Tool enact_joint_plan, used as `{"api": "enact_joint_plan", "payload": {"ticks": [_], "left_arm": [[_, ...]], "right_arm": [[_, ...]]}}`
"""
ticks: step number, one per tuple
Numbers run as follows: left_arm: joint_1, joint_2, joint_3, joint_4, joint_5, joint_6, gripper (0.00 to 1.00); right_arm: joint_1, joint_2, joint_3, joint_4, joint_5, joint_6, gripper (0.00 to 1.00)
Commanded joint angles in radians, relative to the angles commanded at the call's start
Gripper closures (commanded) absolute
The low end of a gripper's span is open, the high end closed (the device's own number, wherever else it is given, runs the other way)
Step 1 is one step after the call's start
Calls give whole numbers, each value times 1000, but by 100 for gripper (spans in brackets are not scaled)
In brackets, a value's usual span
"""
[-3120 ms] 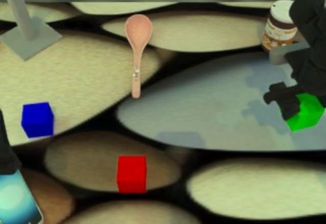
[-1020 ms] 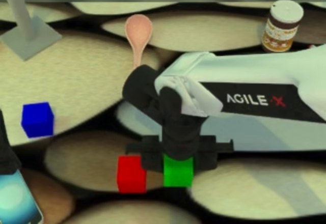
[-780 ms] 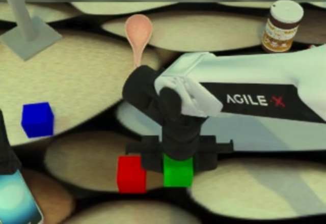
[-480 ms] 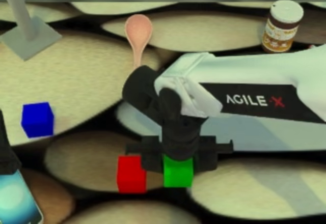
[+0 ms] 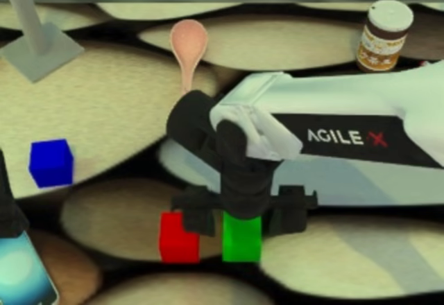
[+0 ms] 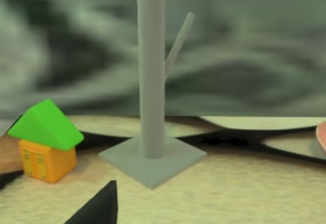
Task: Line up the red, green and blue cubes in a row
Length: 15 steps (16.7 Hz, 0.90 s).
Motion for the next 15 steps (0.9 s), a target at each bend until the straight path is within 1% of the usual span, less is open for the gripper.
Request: {"api": "enact_joint_plan", "payload": {"ticks": [9, 11, 15], "left_arm": [[0, 0, 0, 0, 0, 0, 0], [0, 0, 0, 0, 0, 0, 0], [0, 0, 0, 0, 0, 0, 0]], "right_arm": [[-1, -2, 3, -4, 0, 0, 0], [4, -13, 32, -42, 0, -1, 0], [10, -58, 127, -193, -1, 1, 0]]}}
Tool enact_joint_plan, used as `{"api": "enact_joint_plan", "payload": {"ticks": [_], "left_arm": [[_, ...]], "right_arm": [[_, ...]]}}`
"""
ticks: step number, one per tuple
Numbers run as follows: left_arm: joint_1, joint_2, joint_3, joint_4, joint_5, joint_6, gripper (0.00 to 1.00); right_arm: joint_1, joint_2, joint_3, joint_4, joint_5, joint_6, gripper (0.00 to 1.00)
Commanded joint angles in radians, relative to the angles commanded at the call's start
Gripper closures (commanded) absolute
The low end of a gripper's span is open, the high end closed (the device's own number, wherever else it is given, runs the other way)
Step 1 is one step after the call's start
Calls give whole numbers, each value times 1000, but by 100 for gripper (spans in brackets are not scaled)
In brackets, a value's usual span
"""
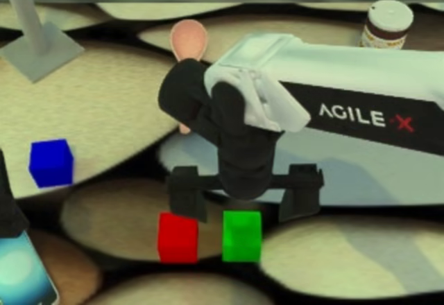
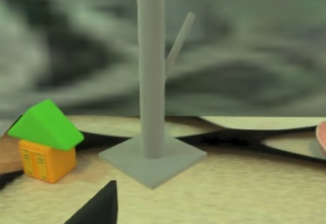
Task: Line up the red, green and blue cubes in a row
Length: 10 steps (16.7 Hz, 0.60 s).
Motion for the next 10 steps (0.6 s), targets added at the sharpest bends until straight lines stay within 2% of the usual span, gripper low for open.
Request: {"api": "enact_joint_plan", "payload": {"ticks": [3, 10], "left_arm": [[0, 0, 0, 0, 0, 0, 0], [-4, 49, 49, -34, 2, -7, 0]], "right_arm": [[0, -23, 37, -50, 0, 0, 0], [-30, -79, -11, -15, 6, -26, 0]]}}
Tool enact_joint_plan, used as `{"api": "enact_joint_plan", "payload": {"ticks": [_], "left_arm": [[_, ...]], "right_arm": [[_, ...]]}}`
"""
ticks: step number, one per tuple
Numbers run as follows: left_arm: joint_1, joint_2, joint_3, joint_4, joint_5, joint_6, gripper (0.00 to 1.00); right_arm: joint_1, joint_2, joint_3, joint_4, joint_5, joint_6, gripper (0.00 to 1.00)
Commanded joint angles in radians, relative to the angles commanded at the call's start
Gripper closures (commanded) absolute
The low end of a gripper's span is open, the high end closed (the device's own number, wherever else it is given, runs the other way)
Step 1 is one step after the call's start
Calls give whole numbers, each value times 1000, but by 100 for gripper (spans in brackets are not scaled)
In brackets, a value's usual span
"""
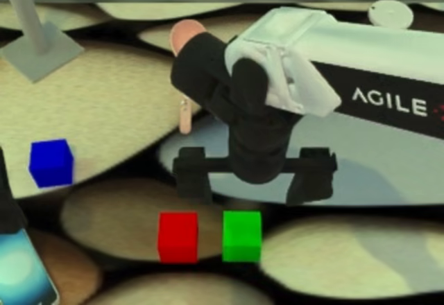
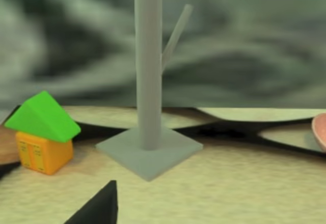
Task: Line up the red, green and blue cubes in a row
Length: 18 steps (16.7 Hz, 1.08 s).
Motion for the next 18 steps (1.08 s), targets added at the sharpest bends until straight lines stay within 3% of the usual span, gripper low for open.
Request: {"api": "enact_joint_plan", "payload": {"ticks": [5, 10, 18], "left_arm": [[-10, 250, 223, -156, 2, -31, 0], [-22, 701, 542, -396, 0, -74, 0], [-43, 1465, 1049, -791, -3, -142, 0]], "right_arm": [[-116, -274, -223, 143, 22, -123, 0], [-295, -689, -582, 366, 39, -315, 0], [-610, -1442, -1203, 782, 23, -633, 0]]}}
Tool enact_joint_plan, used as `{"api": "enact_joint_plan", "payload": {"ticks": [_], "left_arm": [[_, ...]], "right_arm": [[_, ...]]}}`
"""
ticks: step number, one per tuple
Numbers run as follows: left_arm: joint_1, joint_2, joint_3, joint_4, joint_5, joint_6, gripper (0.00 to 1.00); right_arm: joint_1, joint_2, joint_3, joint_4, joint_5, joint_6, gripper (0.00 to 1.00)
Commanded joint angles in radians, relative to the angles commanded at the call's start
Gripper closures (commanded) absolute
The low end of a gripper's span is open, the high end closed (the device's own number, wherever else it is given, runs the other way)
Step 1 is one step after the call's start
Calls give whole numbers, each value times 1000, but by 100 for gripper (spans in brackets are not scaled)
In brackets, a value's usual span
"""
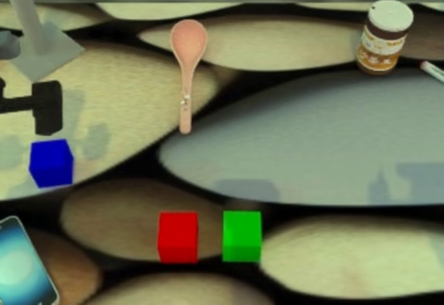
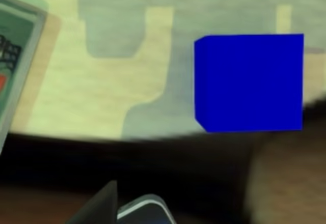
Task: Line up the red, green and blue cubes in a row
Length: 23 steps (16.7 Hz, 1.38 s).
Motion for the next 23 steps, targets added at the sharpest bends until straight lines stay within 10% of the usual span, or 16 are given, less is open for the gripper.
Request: {"api": "enact_joint_plan", "payload": {"ticks": [11, 23], "left_arm": [[-14, 458, 379, -251, 2, -51, 0], [-12, 549, 251, -29, 2, -48, 0]], "right_arm": [[-224, -573, -424, 339, -51, -221, 0], [-224, -573, -424, 339, -51, -221, 0]]}}
